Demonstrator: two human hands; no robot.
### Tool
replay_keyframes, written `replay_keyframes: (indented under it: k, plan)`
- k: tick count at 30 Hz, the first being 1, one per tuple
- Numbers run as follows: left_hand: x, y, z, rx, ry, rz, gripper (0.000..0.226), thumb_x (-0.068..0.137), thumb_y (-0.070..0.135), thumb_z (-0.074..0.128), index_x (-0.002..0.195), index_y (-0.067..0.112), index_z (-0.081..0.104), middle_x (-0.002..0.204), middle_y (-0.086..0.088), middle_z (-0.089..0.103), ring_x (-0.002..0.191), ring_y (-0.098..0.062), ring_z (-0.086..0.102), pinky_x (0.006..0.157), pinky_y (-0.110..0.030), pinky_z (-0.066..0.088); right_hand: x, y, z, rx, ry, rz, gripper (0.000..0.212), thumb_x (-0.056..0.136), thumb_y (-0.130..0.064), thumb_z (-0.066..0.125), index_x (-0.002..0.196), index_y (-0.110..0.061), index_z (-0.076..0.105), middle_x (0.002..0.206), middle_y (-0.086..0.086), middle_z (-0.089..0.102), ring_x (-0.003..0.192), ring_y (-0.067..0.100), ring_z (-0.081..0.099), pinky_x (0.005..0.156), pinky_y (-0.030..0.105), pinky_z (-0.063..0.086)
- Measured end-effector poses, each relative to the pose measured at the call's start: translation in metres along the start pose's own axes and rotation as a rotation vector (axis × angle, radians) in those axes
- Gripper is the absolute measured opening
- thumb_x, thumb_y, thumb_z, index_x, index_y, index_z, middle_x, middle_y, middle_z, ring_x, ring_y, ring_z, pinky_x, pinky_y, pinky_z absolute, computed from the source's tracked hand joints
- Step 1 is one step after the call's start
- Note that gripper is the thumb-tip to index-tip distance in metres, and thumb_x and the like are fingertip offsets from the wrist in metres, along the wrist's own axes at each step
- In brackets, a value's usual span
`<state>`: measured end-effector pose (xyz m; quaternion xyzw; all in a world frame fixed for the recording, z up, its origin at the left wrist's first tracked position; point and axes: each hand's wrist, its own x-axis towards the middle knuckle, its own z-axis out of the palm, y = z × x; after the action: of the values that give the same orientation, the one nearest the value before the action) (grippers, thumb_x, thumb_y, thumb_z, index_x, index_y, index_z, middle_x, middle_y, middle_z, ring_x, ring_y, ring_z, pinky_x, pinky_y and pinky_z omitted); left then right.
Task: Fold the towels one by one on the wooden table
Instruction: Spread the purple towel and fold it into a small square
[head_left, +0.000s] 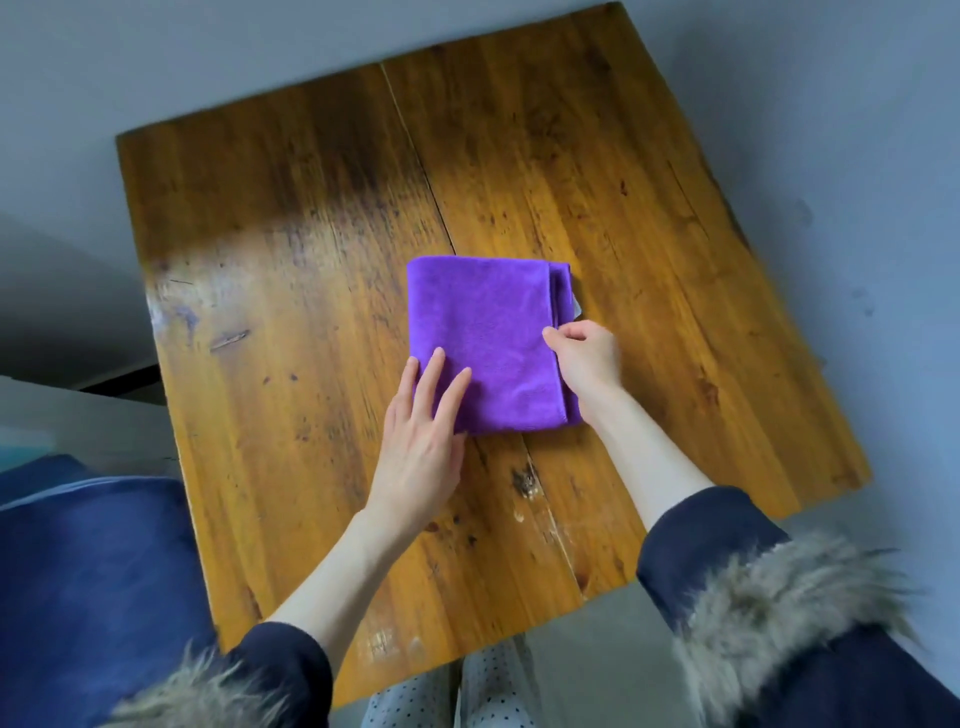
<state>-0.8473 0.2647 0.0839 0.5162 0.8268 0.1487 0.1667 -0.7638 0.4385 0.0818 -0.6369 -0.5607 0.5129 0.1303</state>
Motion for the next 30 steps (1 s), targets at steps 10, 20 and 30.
replay_keyframes:
  k: [10,20,30]
  plan:
    - [0.008,0.000,0.012,0.110,0.007,0.088,0.073,0.072,-0.013,0.053,0.139,0.013,0.041,0.151,-0.017,0.027,0.139,-0.043,0.019,0.111,-0.051,0.026,0.008,0.013,-0.016,-0.033,-0.017,-0.135,0.002,0.096,-0.019,0.047,0.097,-0.018,0.046,0.082,-0.012,0.047,0.073,0.004,0.048,0.059,0.013,0.037]
    - [0.015,-0.002,0.011,0.060,0.027,0.062,0.079,0.068,-0.020,0.046,0.140,0.012,0.040,0.151,-0.018,0.026,0.140,-0.040,0.018,0.112,-0.050,0.026,-0.012,0.018,-0.025,-0.081,-0.102,0.001,0.033,0.084,-0.023,0.065,0.112,-0.017,0.047,0.107,0.006,0.061,0.093,0.021,0.062,0.083,0.039,0.053]
    - [0.019,-0.010,0.011,0.176,0.036,0.090,0.069,0.074,-0.014,0.045,0.140,0.007,0.040,0.149,-0.019,0.030,0.139,-0.039,0.023,0.108,-0.051,0.032,-0.029,0.036,-0.022,-0.144,0.008,-0.115,0.040,0.084,-0.012,0.066,0.121,-0.015,0.051,0.100,-0.002,0.057,0.099,0.022,0.059,0.083,0.026,0.045]
